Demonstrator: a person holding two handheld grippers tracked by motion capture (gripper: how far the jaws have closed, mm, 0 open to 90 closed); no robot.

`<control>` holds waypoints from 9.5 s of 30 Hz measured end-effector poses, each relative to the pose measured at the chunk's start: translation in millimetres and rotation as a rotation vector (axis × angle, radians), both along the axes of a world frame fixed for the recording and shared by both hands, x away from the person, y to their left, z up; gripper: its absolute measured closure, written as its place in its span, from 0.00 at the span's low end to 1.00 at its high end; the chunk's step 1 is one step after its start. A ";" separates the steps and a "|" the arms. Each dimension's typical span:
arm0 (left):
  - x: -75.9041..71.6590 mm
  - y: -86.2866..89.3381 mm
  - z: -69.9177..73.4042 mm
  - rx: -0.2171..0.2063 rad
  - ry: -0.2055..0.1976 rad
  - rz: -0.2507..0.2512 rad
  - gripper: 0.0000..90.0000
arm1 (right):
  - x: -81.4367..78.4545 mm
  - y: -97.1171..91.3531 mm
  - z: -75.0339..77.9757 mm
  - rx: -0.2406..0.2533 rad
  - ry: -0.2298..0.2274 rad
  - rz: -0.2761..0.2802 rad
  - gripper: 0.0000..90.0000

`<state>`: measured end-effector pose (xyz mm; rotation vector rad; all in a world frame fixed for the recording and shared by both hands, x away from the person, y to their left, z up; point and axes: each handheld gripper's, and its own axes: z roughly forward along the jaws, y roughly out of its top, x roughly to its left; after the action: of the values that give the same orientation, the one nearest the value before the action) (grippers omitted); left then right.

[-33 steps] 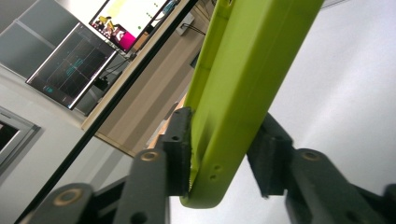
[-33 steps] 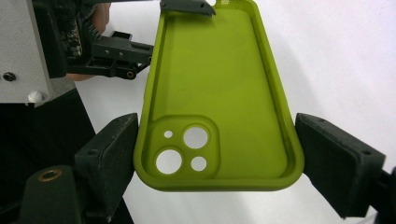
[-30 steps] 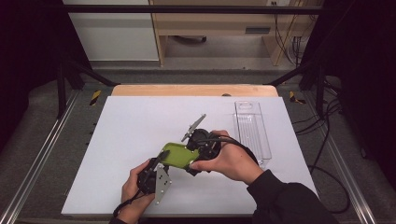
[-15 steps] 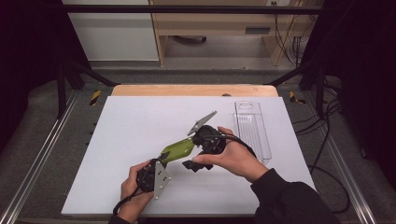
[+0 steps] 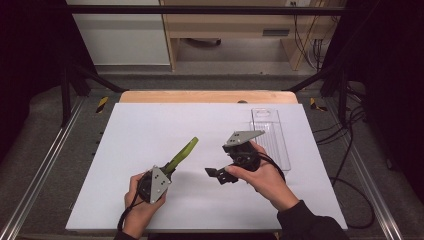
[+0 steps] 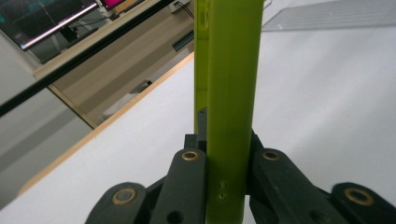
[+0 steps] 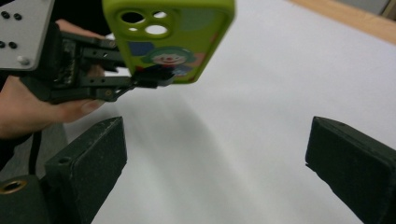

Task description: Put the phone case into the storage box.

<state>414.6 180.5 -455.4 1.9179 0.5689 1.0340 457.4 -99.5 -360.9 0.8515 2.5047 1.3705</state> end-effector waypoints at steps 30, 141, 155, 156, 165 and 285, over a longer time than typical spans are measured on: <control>-3.8 3.8 -0.5 -0.352 0.150 -0.028 0.95 | -28.4 -32.8 -42.6 0.307 -0.266 -0.199 0.05; -27.9 -60.9 -9.5 -0.408 0.259 -0.215 0.95 | -46.8 31.0 -50.0 0.514 -0.286 -0.311 0.07; -27.0 -61.3 -11.3 -0.395 0.264 -0.216 0.95 | -46.4 27.6 -51.3 0.509 -0.262 -0.314 0.17; -26.7 -61.2 -11.5 -0.389 0.264 -0.217 0.95 | -45.8 26.8 -51.4 0.506 -0.254 -0.313 0.17; -27.1 -57.0 -9.8 -0.398 0.267 -0.227 0.95 | -44.4 24.9 -49.7 0.506 -0.177 -0.343 0.18; 14.0 54.3 -15.4 -0.533 0.244 0.057 0.05 | 188.3 -108.7 -7.9 0.046 -0.312 -0.953 0.18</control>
<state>428.6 234.8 -470.8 1.5604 0.9378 0.6003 645.7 -208.2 -368.8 1.4309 1.4731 1.0785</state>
